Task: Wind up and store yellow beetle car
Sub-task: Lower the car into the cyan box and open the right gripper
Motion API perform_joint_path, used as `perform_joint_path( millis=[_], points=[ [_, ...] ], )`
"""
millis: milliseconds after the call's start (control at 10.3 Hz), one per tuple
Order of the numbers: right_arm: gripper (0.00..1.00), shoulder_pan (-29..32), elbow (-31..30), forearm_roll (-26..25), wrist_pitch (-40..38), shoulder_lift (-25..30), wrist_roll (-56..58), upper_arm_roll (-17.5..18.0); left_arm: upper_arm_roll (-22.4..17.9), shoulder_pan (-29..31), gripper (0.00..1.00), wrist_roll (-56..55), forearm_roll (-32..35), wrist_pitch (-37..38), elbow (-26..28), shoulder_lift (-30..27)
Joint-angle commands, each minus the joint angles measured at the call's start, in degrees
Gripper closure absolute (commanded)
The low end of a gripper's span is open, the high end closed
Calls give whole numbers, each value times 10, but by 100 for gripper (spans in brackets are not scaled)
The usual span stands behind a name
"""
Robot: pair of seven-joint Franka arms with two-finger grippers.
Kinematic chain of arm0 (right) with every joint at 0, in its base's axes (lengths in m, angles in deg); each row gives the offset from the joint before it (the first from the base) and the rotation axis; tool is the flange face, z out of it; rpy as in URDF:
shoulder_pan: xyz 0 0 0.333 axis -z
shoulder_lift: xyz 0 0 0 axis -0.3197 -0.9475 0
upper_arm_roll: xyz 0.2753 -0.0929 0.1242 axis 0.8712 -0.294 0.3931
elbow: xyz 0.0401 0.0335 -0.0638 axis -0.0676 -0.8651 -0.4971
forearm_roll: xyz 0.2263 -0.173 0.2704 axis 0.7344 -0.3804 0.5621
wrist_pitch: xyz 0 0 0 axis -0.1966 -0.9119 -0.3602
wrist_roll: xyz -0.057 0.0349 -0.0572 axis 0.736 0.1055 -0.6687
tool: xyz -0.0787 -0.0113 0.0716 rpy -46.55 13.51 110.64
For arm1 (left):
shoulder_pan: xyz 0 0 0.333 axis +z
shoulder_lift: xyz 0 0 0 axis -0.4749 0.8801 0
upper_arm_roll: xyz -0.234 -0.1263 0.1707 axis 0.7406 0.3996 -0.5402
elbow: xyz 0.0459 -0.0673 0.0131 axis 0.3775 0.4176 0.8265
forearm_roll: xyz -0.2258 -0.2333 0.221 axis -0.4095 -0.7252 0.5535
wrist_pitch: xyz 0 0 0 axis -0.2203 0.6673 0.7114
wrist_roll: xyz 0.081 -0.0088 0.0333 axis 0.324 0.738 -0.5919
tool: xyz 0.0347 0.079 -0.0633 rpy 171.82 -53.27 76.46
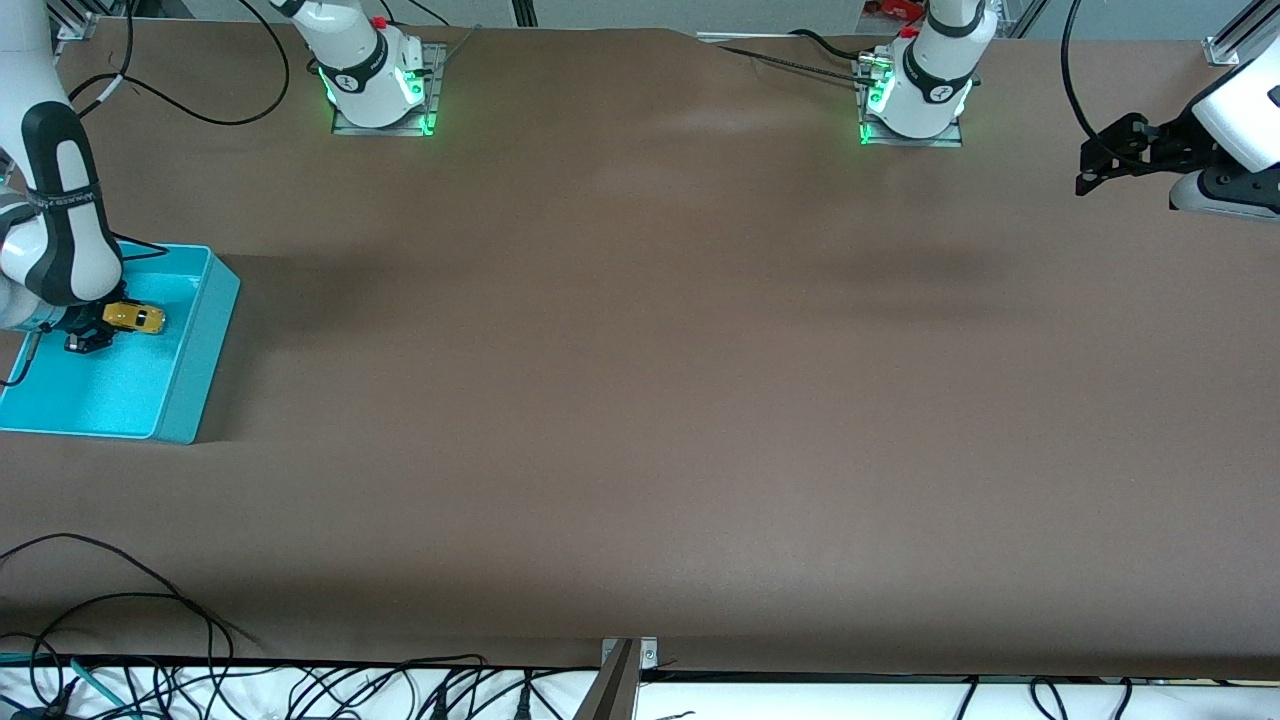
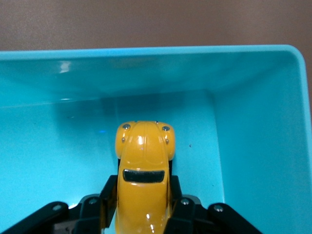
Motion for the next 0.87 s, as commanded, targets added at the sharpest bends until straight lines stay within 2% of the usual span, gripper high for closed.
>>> perform_joint_path(
  millis=[0,582,679,776],
  points=[
    [99,0,-8,2,6,6,4,1,0,0,0,-5,8,1,-15,7],
    [98,-2,-8,2,3,10,-1,8,0,1,0,-4,8,1,-15,9],
    [87,-2,-8,2,1,14,-1,9,0,1,0,-4,8,1,-15,9],
    [46,-1,-8,2,0,18,-2,10,0,1,0,-4,8,2,-15,9]
  ],
)
